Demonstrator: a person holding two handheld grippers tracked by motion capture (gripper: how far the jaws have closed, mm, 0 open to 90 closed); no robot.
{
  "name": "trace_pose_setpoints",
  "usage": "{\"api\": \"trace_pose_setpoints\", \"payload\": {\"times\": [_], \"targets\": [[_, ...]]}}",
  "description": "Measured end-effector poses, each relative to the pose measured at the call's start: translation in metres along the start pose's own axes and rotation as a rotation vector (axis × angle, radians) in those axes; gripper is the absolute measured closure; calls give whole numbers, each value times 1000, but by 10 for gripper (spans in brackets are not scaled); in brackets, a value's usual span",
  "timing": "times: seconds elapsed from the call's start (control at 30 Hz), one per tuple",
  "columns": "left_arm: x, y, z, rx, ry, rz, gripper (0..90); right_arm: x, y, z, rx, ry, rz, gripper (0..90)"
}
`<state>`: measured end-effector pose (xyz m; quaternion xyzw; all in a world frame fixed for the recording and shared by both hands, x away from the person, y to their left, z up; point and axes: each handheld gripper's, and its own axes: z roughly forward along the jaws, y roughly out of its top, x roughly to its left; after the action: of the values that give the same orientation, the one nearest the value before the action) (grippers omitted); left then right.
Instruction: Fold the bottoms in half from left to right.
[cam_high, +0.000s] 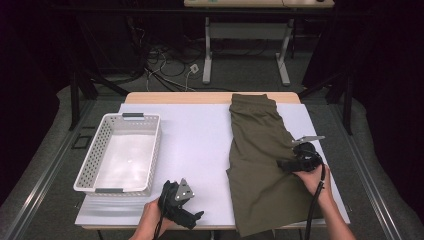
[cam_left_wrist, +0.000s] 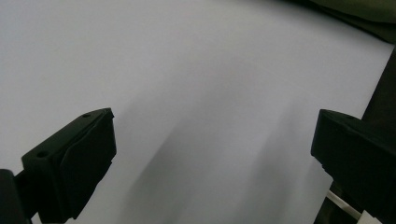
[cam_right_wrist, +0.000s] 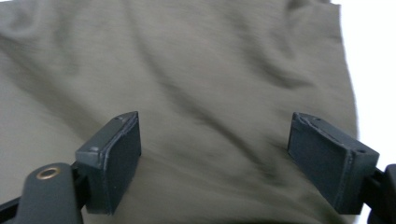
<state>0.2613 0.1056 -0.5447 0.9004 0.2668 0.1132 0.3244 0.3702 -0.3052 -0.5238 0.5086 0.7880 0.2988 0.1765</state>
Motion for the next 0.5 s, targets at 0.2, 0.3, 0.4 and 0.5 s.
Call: {"api": "trace_pose_setpoints", "payload": {"times": [0.2,0.3,0.4,0.5], "targets": [[-1,-1,1,0,0,6,0,19,7,4,-11,51,-47,158],[-1,-2,1,-2,1,20,0,29,11,6,-11,73,-63,156],[-2,-3,0,-5,1,24,0,39,15,9,-9,92,-89,154],[-1,-4,-2,-7,-2,22,0,47,18,12,-8,102,-104,153]]}}
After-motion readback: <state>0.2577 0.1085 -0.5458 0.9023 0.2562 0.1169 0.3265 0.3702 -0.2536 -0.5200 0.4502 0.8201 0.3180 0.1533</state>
